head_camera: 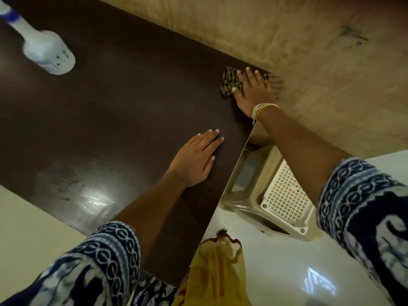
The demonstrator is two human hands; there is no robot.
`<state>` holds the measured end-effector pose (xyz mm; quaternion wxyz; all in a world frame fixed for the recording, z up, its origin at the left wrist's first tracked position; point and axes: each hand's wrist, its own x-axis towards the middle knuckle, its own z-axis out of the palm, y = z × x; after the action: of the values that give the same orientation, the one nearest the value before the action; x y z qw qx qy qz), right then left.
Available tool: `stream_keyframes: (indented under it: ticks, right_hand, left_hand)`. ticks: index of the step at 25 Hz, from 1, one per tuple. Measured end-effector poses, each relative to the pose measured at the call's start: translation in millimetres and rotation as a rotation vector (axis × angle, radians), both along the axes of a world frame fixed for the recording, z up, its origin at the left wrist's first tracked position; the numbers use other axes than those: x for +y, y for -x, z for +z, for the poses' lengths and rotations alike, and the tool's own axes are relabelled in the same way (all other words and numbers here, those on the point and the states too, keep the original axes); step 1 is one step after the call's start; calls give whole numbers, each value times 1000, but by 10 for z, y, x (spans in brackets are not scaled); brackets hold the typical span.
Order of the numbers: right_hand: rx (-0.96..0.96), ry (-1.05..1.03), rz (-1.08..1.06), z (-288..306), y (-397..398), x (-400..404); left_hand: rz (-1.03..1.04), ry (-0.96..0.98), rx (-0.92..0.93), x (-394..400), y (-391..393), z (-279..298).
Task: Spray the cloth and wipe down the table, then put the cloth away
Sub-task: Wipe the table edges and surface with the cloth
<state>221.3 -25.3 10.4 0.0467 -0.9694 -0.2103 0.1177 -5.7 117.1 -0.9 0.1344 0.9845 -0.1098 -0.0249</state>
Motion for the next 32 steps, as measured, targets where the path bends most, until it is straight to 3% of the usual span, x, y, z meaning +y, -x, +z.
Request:
stream_keyframes:
  ticks: [2, 5, 9, 11, 13, 16, 19, 21, 23, 27, 32]
  right_hand:
    - [33, -37, -131, 15, 137, 112]
    - [-46, -39, -163, -68, 852, 244]
    - [-80, -54, -406, -60, 1827, 564]
    - [-62, -92, -621, -34, 2208, 1008]
    - [-33, -161, -695, 23, 2472, 1594]
    - [45, -232, -576, 89, 2894, 2629]
    - [13, -108, -281, 107, 3281, 3271]
    - [-74, -42, -127, 114, 3122, 3112]
    - [-166, 1, -144, 94, 2759, 2727]
    - [-230, -39, -555, -13, 2412, 1754]
    - [-212, -124, -826, -112, 3080, 1410]
  left_hand:
    - [-23, 16, 9, 7, -33, 36]
    - [16, 36, -3, 357, 148, 50]
    - [92, 43, -48, 1464, 658, 65]
    - [143, 7, -49, 2091, 885, 86]
    - [220, -6, -23, 2591, 1080, 115]
    - [268, -26, 23, 3088, 1341, 87]
    - [262, -21, 31, 3316, 1486, 24]
    - [255, -16, 12, 3332, 1500, 19]
    - [263, -3, -1, 3329, 1486, 20]
    - [280, -7, 8, 3339, 1503, 20]
    - [306, 44, 7, 3348, 1471, 27]
